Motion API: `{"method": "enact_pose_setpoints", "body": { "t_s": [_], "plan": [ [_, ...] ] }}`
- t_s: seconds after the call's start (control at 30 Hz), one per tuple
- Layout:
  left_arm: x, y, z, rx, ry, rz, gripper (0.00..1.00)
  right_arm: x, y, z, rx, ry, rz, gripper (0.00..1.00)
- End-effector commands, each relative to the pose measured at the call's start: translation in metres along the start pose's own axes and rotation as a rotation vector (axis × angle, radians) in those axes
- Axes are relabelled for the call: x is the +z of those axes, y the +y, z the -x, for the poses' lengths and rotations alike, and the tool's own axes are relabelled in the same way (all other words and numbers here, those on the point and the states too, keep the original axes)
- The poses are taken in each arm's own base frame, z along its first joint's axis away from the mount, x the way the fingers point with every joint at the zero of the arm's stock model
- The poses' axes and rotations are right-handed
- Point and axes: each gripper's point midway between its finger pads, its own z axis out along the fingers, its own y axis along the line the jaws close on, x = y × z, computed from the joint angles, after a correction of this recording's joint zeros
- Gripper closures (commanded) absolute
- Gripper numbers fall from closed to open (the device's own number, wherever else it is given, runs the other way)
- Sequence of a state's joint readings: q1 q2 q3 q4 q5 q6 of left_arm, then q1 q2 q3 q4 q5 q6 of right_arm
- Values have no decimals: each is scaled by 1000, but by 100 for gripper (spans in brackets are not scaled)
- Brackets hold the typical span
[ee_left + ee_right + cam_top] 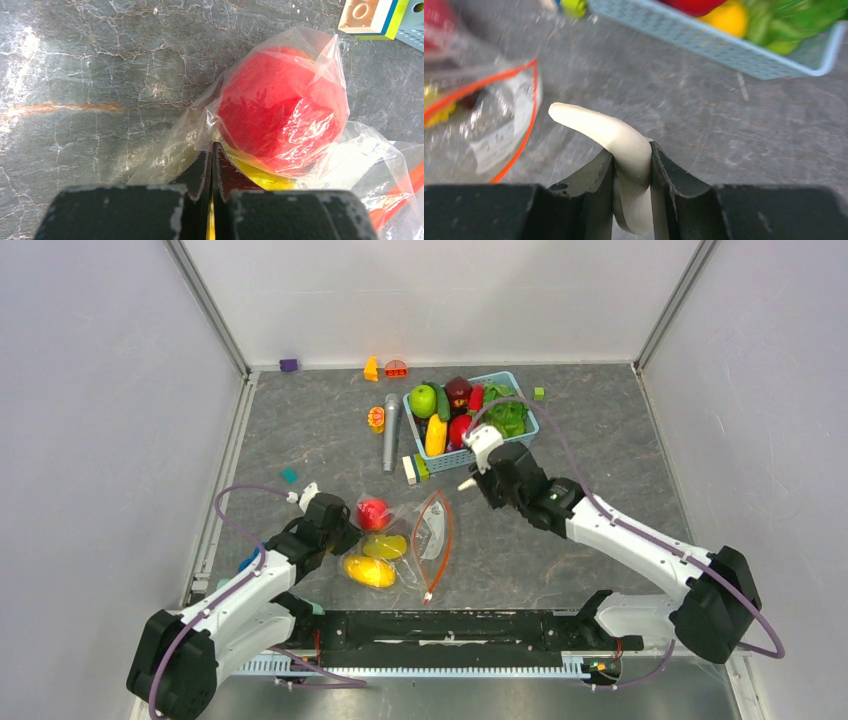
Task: Open the zip-top bag and remove the fake food
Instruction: Place the fake vegetable in the zipper food storage bag.
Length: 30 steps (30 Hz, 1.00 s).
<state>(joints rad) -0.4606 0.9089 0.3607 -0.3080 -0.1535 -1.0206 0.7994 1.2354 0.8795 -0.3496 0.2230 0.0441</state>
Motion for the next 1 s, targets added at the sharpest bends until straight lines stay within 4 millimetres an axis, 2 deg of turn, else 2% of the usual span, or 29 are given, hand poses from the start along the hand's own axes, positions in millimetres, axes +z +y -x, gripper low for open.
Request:
{"method": "enact_pose_setpoints", "body": {
  "t_s": [0.0,0.17,0.27,0.37,0.5,0.67,0.83,0.97],
  "plan": [
    [-2,-8,7,0,-25,-22,98,-11,-43,60,126,-119,-129,74],
    [-2,-7,8,-3,-31,-24,98,-3,-80,107,183,-166,-224,73],
    [-2,-7,7,-3,-29,-22,98,8,-97,136,197,-194,-252,69],
    [-3,-7,7,-3,-28,-25,98,30,-108,156,198,-176,-272,68],
    [-4,-7,7,-11,-30,-29,98,62,-112,177,170,-167,-249,68],
    [-5,-5,7,-10,-33,-28,98,98,-119,187,152,-145,-217,67],
    [-4,-6,6,-9,-30,-27,98,123,-104,190,212,-188,-62,67],
    [-5,-6,6,-9,-28,-27,98,138,-99,188,220,-193,-34,66]
  ]
}}
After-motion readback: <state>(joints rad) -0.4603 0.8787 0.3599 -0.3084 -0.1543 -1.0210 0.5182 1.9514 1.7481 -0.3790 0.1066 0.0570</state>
